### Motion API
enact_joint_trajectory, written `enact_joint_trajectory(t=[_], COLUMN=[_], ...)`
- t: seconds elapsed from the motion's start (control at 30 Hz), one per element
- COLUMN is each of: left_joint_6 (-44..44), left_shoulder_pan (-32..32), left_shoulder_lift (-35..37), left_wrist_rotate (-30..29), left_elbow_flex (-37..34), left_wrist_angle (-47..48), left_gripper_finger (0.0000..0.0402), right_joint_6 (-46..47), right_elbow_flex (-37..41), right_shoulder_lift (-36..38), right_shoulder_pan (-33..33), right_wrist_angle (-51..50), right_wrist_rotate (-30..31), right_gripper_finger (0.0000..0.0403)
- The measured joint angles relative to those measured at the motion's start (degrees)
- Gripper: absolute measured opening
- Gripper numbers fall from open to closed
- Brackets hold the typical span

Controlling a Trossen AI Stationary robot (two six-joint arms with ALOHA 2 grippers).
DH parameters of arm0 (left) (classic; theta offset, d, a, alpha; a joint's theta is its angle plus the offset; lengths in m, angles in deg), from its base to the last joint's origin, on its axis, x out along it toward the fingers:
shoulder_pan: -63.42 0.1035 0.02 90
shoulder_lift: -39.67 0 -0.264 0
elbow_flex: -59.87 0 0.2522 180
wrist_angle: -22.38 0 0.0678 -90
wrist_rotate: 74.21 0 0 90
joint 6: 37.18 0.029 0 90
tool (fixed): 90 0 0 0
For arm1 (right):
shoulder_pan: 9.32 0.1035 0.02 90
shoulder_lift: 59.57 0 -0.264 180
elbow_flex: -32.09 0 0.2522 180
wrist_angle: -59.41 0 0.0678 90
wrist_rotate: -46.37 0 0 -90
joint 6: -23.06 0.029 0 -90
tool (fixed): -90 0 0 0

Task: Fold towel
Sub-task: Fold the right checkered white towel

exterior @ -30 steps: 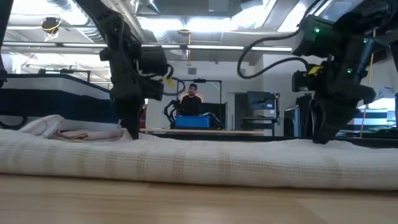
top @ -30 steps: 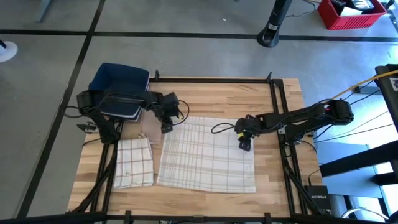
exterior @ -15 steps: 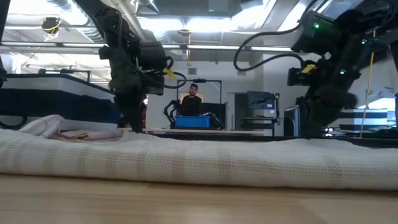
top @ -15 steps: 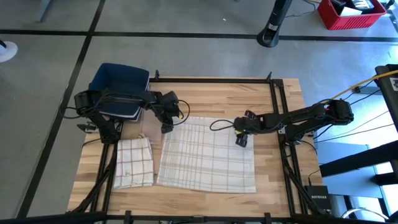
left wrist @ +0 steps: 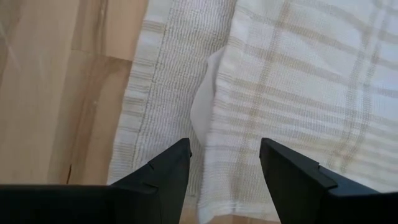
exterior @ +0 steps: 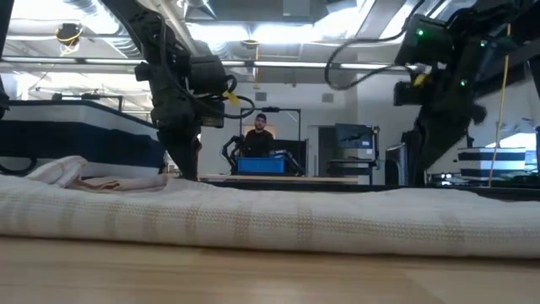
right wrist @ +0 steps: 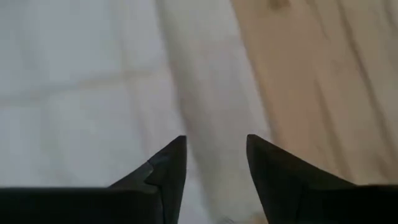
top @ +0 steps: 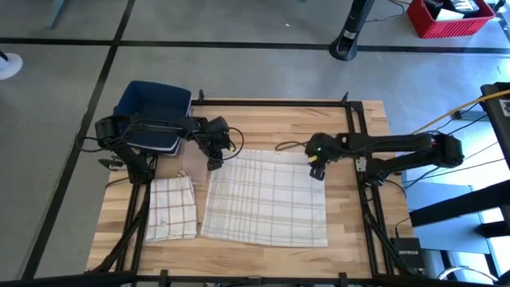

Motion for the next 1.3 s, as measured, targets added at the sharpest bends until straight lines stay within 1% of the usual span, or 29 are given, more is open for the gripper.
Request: enact_joint_trajectory(t=[0.07, 0.1, 0.27, 0.47, 0.57, 0.7, 0.87, 1.0, 1.07, 1.13, 1.23, 1.3], left_joint_6=[-0.07, 0.04, 0.23, 0.18, 0.19, 0.25, 0.87, 1.30, 1.25, 1.40, 2.28, 3.21], left_shoulder_pan=[0.00, 0.00, 0.00, 0.00, 0.04, 0.04, 0.02, 0.00, -0.16, -0.50, -1.31, -1.90], left_shoulder_lift=[0.00, 0.00, 0.02, 0.04, 0.04, 0.04, 0.04, 0.04, 0.04, 0.04, 0.04, 0.04], left_wrist_rotate=[-0.01, -0.01, -0.05, -0.05, -0.05, -0.05, -0.03, -0.01, 0.02, 0.48, 1.68, 1.81], left_elbow_flex=[0.00, 0.00, 0.00, 0.00, 0.00, 0.00, 0.00, 0.00, 0.00, 0.00, 0.00, 0.00], left_wrist_angle=[0.03, 0.00, -0.01, -0.01, 0.01, 0.03, 0.05, 0.24, 0.31, 1.09, 2.39, 2.18], left_gripper_finger=[0.0185, 0.0185, 0.0185, 0.0185, 0.0185, 0.0185, 0.0185, 0.0185, 0.0185, 0.0185, 0.0183, 0.0174], right_joint_6=[-1.53, -1.69, -1.74, -2.42, -3.06, -3.25, -4.53, -4.61, -4.71, -4.72, -4.73, -4.73], right_elbow_flex=[0.03, 0.01, 0.05, 0.09, 0.10, 0.12, -1.33, -3.41, -3.47, -3.47, -3.47, -3.47], right_shoulder_lift=[1.73, 2.00, 0.94, -4.81, -8.12, -11.25, -11.43, -11.30, -11.30, -11.30, -11.30, -11.30], right_shoulder_pan=[-2.24, -2.99, -4.59, -4.52, -4.48, -4.46, -4.46, -4.46, -4.46, -4.46, -4.46, -4.46], right_wrist_angle=[1.24, 1.45, 1.32, 1.31, 1.56, 1.54, 0.39, -3.67, -3.77, -3.91, -3.80, -3.66], right_wrist_rotate=[-5.16, -6.25, -8.68, -9.76, -11.24, -11.43, -17.62, -18.60, -18.60, -18.58, -18.51, -17.37], right_gripper_finger=[0.0161, 0.0158, 0.0159, 0.0161, 0.0161, 0.0161, 0.0161, 0.0158, 0.0147, 0.0128, 0.0087, 0.0056])
